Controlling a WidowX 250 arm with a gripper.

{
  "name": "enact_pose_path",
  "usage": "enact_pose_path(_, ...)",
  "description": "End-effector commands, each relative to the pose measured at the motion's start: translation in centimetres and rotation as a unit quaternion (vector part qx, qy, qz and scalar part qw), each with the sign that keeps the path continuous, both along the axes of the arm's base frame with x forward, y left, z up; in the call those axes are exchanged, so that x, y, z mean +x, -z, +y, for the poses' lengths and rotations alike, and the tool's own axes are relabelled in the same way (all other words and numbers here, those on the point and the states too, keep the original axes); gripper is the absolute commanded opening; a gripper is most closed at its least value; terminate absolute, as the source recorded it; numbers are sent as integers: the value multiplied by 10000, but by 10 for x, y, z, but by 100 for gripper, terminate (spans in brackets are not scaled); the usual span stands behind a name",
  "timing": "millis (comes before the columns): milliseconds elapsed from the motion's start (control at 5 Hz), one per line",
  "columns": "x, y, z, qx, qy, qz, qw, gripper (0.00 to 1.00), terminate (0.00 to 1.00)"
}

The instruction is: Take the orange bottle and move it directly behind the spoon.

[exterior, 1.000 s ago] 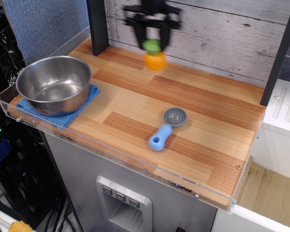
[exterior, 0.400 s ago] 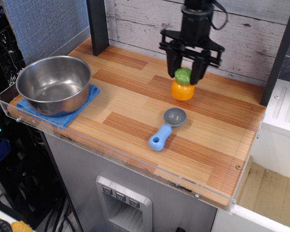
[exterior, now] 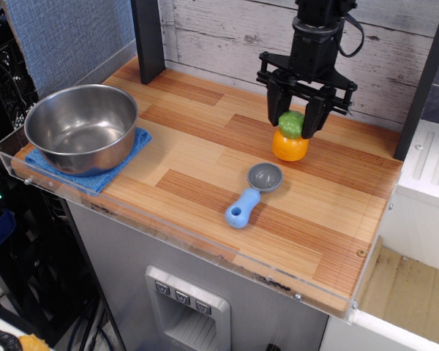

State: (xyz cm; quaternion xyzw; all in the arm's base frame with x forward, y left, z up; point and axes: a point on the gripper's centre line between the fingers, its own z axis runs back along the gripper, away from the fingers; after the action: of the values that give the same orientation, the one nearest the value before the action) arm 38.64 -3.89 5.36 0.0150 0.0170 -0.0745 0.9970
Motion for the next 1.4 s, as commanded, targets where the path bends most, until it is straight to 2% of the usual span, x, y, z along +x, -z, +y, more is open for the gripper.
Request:
enact_pose_path(0,9,-31,-3,-117,-15,-354,9993,0,0)
enact_pose_path(400,20,-5,9,-127,-195,41,9997,0,0)
enact_pose_path(600,22,5,12,-46,-198,158,9997,0,0)
enact_pose_path(800,23,5,13,-44,-159,164,9997,0,0)
enact_pose_path(1000,23,4,13,-37,-3,123,9999,100,0)
enact_pose_path(1200,25,5,14,-17,95,27,10000,100,0)
